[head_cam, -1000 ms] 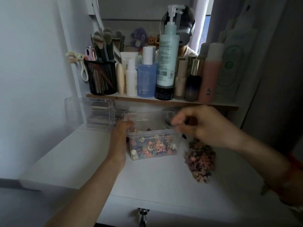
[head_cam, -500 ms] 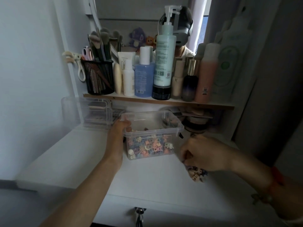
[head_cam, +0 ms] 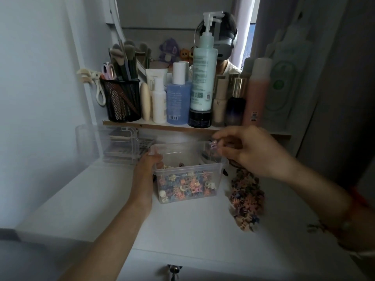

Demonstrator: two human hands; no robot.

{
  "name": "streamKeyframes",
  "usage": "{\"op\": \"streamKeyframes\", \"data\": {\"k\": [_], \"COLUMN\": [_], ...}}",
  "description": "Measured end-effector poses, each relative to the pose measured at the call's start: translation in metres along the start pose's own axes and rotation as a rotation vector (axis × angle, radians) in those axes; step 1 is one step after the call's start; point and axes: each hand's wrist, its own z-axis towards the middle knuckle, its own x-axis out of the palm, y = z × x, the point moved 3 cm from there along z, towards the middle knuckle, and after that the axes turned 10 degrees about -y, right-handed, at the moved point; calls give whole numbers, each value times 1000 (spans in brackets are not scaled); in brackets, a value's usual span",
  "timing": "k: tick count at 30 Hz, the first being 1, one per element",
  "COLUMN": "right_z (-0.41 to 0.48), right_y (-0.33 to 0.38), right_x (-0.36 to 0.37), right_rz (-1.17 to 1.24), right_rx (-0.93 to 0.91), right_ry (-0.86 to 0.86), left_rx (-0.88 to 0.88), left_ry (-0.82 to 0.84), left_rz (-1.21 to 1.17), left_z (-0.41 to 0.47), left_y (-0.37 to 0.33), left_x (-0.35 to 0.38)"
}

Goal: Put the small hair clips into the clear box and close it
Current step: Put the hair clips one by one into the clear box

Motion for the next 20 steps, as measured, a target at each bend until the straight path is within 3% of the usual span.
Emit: {"op": "streamKeyframes", "data": {"k": [5, 9, 13, 17, 20], "right_z": [-3, -13, -14, -28, -32], "right_y": [-14, -24, -24, -32, -43], "right_x": [-3, 4, 1, 26, 43], "right_rz": [-48, -160, -240, -452, -601], "right_rx": [38, 31, -26, -35, -37], "right_ry": [0, 188, -1, 329, 368], "left_rx": [32, 50, 63, 67, 75], "left_ry": [-5, -23, -11, -7, -11], "left_rz": [33, 43, 46, 31, 29], "left_z": [3, 3, 0, 1, 0], "left_y": [1, 2, 1, 0, 0], "left_x": [-1, -2, -1, -1, 0]}}
